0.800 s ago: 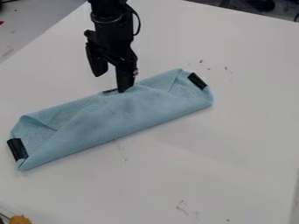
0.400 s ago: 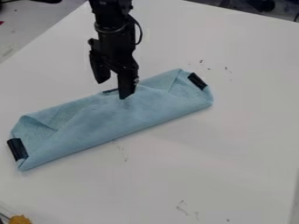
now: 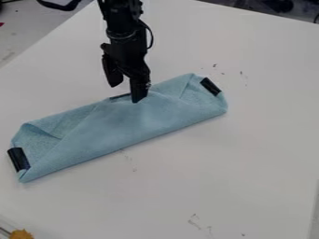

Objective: Unfold the cloth from top left to bottom right

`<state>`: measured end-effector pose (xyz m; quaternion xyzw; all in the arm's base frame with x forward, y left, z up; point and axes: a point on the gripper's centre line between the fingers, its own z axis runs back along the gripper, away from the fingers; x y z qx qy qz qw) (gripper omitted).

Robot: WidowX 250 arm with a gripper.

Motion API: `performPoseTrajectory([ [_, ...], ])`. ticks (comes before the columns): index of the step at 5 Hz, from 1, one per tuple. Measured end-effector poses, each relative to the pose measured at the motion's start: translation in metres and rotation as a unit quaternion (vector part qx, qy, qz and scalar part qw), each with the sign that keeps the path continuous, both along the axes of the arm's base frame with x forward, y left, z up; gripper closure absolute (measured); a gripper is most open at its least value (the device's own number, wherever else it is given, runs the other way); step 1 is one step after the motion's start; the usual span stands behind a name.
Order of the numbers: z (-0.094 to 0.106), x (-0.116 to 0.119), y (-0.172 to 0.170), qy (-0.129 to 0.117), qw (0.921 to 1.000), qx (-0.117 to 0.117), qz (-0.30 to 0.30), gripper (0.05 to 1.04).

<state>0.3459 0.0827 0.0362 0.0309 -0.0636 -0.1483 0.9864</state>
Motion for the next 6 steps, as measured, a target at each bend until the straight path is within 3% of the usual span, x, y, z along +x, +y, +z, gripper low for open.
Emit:
performPoseTrajectory([
  [2,-0.015,0.008,0.007,-0.003,1.0,0.006,0.001,0.083],
  [3,-0.013,0.012,0.01,-0.003,1.0,0.009,0.001,0.128],
  [4,-0.017,0.013,0.01,0.001,1.0,0.008,-0.005,0.281],
  [6,-0.019,0.014,0.011,0.001,1.0,0.002,-0.004,0.844],
])
